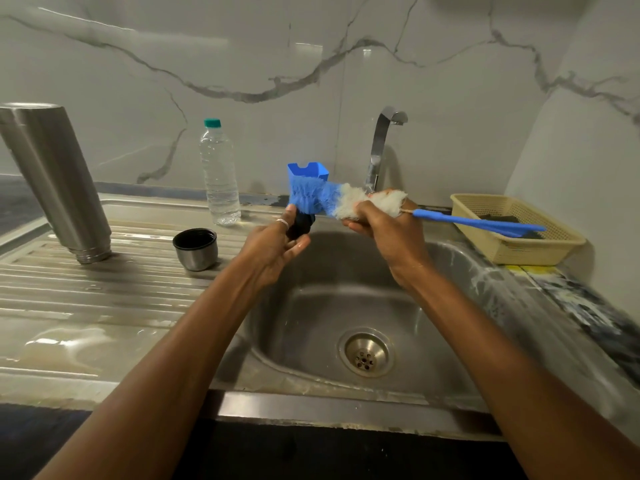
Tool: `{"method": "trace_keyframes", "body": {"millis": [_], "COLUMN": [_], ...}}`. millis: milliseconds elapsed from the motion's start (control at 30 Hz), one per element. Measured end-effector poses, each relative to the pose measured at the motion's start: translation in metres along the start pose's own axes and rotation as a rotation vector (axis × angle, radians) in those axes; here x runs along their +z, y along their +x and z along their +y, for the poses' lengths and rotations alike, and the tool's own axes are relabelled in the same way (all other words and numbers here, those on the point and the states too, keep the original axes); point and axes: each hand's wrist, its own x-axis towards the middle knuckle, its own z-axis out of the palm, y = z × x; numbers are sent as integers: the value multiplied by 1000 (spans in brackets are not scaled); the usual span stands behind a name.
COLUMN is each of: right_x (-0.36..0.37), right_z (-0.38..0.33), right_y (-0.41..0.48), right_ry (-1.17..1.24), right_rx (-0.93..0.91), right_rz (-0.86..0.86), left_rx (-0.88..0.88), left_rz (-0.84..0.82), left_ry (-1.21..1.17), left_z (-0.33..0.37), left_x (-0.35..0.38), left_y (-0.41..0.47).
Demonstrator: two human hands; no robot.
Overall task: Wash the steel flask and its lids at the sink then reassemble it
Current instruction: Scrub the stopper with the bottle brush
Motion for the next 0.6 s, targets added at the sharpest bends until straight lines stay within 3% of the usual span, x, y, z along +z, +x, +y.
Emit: {"method": "trace_keyframes", "body": {"millis": [133, 300, 467, 600], "right_x": [5, -5, 5, -3], "right_z": [8, -2, 11, 0], "right_y": [-7, 4, -3, 4], "right_ry": [-40, 31, -38, 26], "right_rx": [28, 70, 60, 47], "right_rz": [-65, 60, -45, 17], "left_rx": [-38, -42, -13, -9], "left_rz": [-21, 34, 23, 56], "left_ry": [47, 59, 50, 11], "left_z": [-8, -4, -6, -1], "left_x": [5, -2, 4, 2], "left_y": [-2, 1, -1, -2]}}
